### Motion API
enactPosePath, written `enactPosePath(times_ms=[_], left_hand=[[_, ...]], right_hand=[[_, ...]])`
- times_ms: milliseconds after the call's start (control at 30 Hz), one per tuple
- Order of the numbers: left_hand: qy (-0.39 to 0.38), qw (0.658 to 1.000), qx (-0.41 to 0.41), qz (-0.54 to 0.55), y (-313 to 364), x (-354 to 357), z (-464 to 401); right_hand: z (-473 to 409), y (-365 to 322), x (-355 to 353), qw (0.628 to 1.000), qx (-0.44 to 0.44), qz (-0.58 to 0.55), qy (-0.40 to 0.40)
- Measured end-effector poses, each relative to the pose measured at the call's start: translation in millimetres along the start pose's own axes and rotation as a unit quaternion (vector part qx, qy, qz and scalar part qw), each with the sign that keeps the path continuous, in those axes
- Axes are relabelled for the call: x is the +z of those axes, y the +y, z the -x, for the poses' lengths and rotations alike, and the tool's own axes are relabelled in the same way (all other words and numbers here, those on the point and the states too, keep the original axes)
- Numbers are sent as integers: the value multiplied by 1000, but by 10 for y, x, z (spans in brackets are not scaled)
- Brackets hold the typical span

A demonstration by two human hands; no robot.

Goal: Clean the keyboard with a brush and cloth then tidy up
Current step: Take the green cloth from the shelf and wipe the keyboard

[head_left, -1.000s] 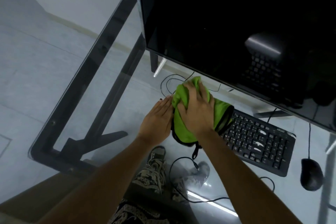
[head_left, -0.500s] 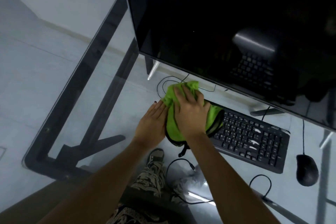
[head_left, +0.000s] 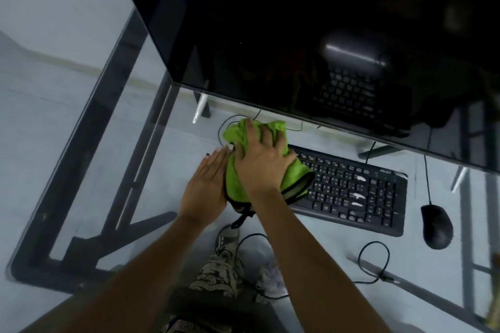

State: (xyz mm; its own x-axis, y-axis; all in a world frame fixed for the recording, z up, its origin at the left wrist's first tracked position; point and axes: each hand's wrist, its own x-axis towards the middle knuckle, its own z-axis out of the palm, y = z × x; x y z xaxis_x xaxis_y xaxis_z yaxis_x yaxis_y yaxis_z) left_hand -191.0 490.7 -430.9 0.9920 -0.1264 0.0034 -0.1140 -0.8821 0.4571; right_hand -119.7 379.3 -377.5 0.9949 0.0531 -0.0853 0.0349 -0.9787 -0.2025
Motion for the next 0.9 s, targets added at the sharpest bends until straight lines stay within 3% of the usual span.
enactPosePath(times_ms=[67,200,267,333,500,700,900], left_hand=[[8,1000,-7,1,20,-6,3],[14,1000,-11,6,54,-6,0],[15,1000,-9,3,54,-3,-15],[15,1000,-9,6,48,4,-11],[8,1000,-6,7,35,4,-17],[7,998,-57,-22,-25,-38,250],[11,995,-87,-56,-13,-44,350]], right_hand=[[17,352,-96,999,-1,18,27],[123,1164,-245,992,111,10,56],[112,1239,-235,988,136,11,68],[91,995,-185,991,112,20,75],[83,325,-41,996,-72,21,52],[-12,481,-83,997,-78,-24,5],[211,512,-39,987,-142,10,71]])
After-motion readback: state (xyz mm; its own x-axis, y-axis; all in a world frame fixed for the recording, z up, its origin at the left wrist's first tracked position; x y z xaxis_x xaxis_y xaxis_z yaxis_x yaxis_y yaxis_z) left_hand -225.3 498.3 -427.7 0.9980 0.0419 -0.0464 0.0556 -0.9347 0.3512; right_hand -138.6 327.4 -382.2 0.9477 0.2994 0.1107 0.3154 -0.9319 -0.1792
